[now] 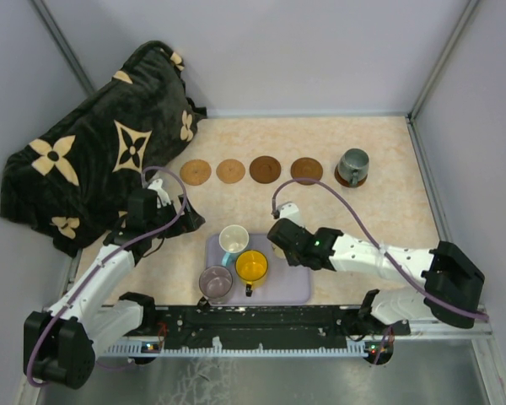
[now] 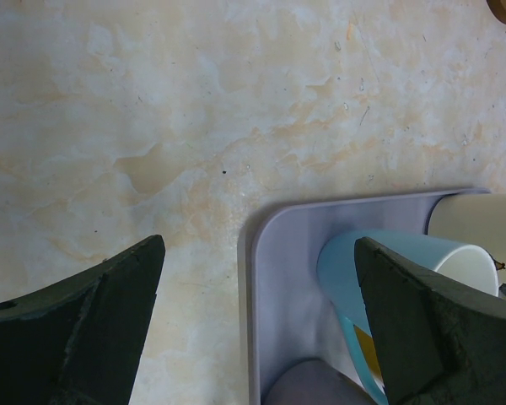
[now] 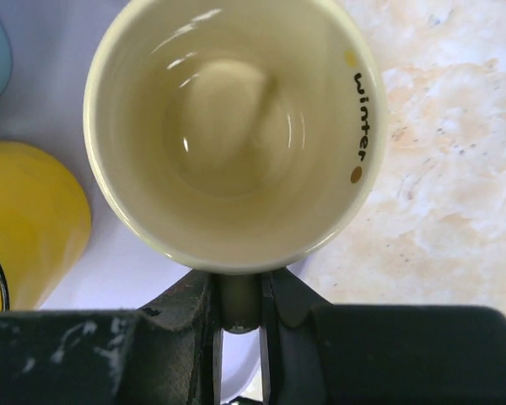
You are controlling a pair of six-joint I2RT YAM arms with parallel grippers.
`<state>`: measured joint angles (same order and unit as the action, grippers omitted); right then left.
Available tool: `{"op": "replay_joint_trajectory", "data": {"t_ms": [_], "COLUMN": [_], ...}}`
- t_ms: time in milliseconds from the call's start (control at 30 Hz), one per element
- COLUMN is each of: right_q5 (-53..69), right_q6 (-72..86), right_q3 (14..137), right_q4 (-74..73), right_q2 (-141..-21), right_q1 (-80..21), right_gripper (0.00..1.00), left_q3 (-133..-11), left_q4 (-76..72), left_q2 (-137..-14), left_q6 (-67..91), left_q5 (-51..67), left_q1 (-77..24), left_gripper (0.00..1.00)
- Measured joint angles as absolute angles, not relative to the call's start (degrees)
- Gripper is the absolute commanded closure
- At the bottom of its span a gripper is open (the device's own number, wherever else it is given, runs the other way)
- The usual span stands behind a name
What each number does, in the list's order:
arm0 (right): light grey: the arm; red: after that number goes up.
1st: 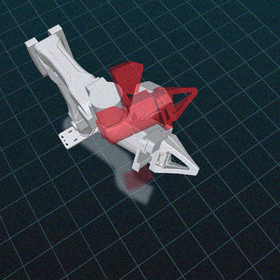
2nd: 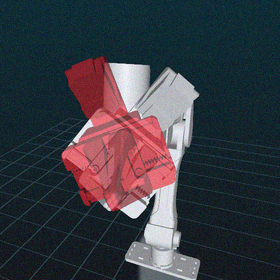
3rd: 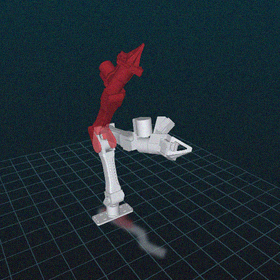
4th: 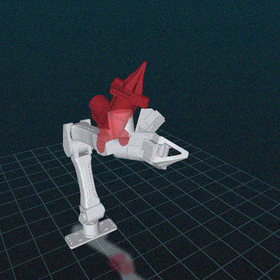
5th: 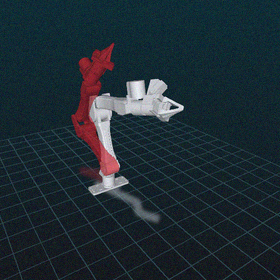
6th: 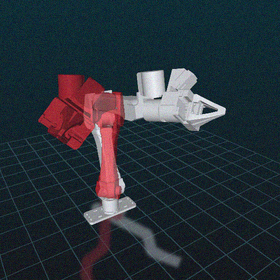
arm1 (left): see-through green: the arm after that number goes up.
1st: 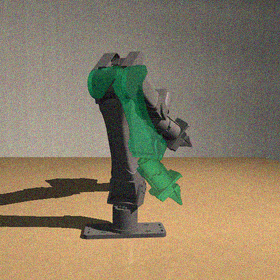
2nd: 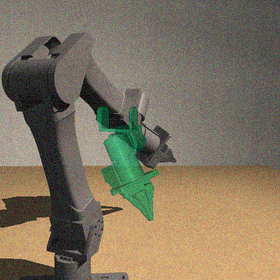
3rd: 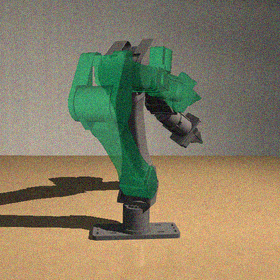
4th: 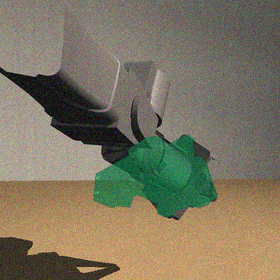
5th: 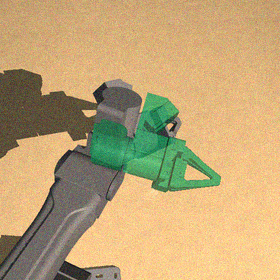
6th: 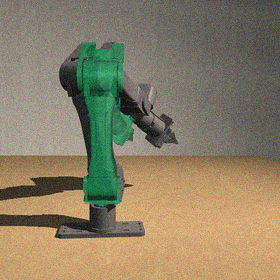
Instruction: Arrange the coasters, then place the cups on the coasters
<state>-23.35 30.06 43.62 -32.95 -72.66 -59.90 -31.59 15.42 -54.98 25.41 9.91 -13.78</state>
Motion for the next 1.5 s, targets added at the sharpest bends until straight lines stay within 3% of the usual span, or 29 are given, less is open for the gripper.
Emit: {"op": "replay_joint_trajectory", "data": {"t_ms": [433, 867, 1500], "right_q5": [-36.58, -36.42, -32.08], "right_q6": [25.23, 16.49, 7.31], "right_q3": [50.04, 51.24, 58.02], "right_q4": [-30.15, -18.44, 1.83], "right_q2": [-74.32, -75.75, -95.53], "right_q1": [-58.41, -45.01, -29.52], "right_gripper": [1.0, 1.0, 1.0], "left_q3": [-31.62, -31.79, -33.82], "left_q4": [15.44, 15.38, 10.15], "left_q2": [-55.09, -55.68, -64.73], "left_q6": [24.53, 24.18, 21.96], "left_q5": [9.89, 9.8, 10.17], "left_q1": [-13.78, -13.78, -13.78], "left_gripper": [0.0, 0.0, 0.0]}}
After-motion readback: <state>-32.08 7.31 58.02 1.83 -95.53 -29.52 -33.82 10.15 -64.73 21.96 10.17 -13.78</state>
